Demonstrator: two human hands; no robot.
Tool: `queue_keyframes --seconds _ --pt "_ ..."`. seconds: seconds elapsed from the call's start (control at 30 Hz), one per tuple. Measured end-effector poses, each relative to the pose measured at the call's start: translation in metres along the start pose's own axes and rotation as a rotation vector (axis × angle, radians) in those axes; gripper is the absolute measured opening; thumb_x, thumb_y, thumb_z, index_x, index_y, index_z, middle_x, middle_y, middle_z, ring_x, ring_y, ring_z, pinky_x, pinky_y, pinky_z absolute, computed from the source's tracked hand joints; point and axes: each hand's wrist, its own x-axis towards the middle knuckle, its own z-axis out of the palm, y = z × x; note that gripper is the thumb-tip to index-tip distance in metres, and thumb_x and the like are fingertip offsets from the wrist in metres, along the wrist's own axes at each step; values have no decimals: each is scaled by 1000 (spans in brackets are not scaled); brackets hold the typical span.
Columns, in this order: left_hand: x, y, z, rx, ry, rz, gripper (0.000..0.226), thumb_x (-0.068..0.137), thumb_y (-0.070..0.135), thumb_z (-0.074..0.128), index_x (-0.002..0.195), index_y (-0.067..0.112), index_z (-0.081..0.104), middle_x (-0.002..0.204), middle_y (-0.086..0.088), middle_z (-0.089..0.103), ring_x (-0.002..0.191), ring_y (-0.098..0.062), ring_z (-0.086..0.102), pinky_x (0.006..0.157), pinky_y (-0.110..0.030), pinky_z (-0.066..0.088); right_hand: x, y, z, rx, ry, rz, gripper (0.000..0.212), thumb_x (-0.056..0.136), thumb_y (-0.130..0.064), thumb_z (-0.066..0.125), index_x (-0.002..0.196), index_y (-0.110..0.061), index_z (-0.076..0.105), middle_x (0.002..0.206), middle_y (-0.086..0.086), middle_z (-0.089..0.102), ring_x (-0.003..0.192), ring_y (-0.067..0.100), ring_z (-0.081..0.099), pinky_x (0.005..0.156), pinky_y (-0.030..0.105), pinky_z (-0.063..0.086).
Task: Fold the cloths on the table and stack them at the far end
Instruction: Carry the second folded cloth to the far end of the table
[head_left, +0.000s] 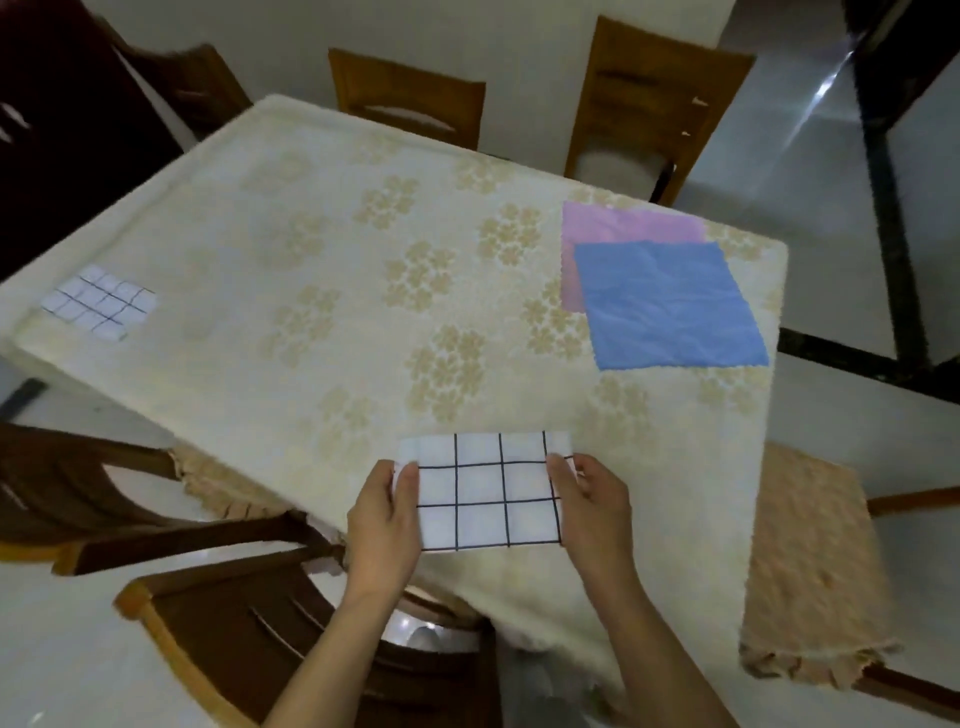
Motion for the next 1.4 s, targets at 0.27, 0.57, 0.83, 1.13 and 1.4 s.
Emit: queue_keyframes --seconds 0.27,0.57,0.83,1.13,1.4 --pt "-70 1 -15 -173 233 -93 27 103 28 47 89 7 56 81 -22 57 69 -28 56 60 -35 43 -17 -9 -9 -38 -282 -118 28 100 -31 58 78 -13 63 72 10 67 65 28 63 58 30 46" --pt "-158 -34 -90 -236 716 -289 25 102 23 49 83 10 57 76 -4 60 68 -9 55 59 -28 43 -91 -28 65 -45 -707 -204 28 101 -21 56 73 -17 60 64 -8 67 57 3 58 51 19 43" --pt "-236 -69 -151 -326 1018 -368 30 101 15 51 72 8 47 62 6 46 55 0 41 51 -18 35 -176 -29 128 -148 -979 -349 28 98 -38 54 89 -14 66 81 11 71 77 30 69 66 46 57" --pt "-312 -135 -215 -366 1142 -444 37 102 26 50 82 -4 43 72 -5 43 65 -15 38 59 -29 34 -280 -14 182 -233 -1141 -464 47 100 -39 51 82 4 50 67 22 44 60 20 41 56 30 38" --pt "-371 -195 -306 -312 1177 -487 41 103 32 48 74 4 39 66 -1 39 62 -14 36 58 -32 32 -387 -3 238 -280 -1210 -523 39 102 -26 53 66 -16 40 58 -6 34 56 7 33 52 21 32"
